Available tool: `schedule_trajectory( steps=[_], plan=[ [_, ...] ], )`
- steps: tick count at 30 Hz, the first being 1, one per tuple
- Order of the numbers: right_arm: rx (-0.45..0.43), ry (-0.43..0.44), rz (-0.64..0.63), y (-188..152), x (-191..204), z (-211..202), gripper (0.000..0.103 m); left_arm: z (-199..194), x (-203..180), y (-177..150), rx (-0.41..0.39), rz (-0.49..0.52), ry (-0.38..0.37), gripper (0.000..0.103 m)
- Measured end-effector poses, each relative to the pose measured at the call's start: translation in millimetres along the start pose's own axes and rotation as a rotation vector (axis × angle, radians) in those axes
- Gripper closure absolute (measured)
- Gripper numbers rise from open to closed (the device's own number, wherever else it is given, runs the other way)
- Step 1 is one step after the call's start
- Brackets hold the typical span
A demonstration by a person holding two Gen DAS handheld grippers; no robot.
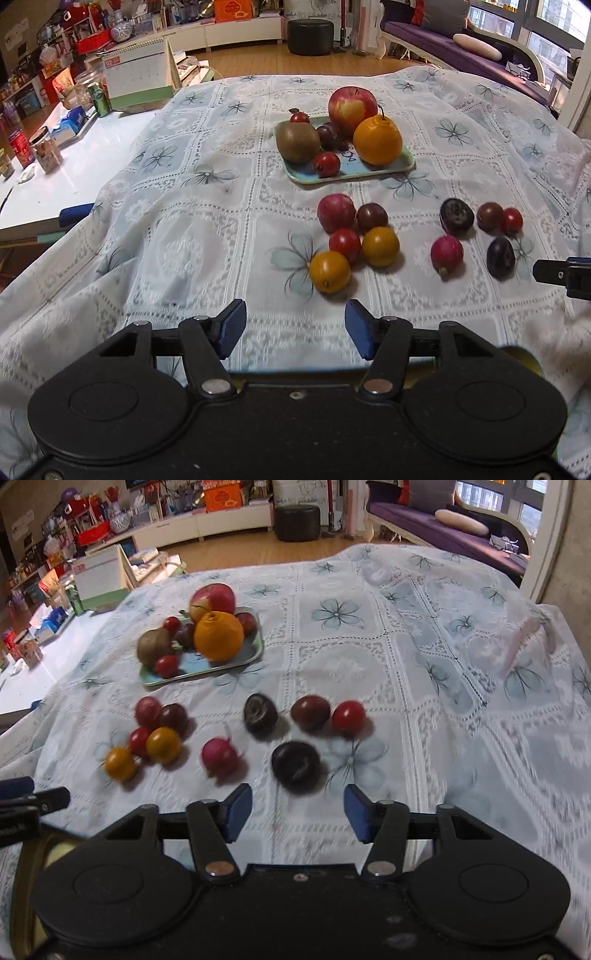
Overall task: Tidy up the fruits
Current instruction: 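Grasp the small orange with the left tool while the right tool grasps the dark plum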
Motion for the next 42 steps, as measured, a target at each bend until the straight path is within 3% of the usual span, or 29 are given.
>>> schedule_trajectory(
  steps=[4,13,18,28,30,31,37,39,42],
  plan=[
    [0.054,0.039,0.021,14,-1,24,0.055,18,0,15,0.025,0.004,-0.026,0.041],
    [0.096,0.082,0.102,19,0,61,0.054,47,-8,21,0.055,0.031,-0.074,0.041],
    [0.081,0.051,0.096,20,-1,65,0.051,61,-12,22,0.06,0.058,-0.063,0.041],
    [0.137,0.116,0.115,17,2,74,0.049,81,-16,19,0.078,0.084,-0.039,0.041],
    [0.129,0.101,0.098,16,3,74,0.05,85,-17,18,0.073,0.098,-0.03,0.05],
    [0.122,0.09,0.089,16,5,75,0.049,86,-18,18,0.07,0.104,-0.03,0.058],
    [0.138,0.036,0.028,10,12,85,0.05,79,-14,23,0.067,0.058,-0.072,0.058],
    [0.121,0.019,-0.004,9,15,84,0.057,67,-12,25,0.045,0.046,-0.07,0.058],
    [0.099,0.013,-0.044,7,18,80,0.058,40,-7,26,-0.003,0.04,-0.066,0.058]
  ],
)
Point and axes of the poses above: each gripper's, at about its wrist camera, not at the fingertips, and z roughly the way its jaws point, x to its left, y to its top, the point moved 7 cm from there along z, roughly the way its jaws point, and after that the axes turned 7 degrees about -y, right-handed, at the moved point
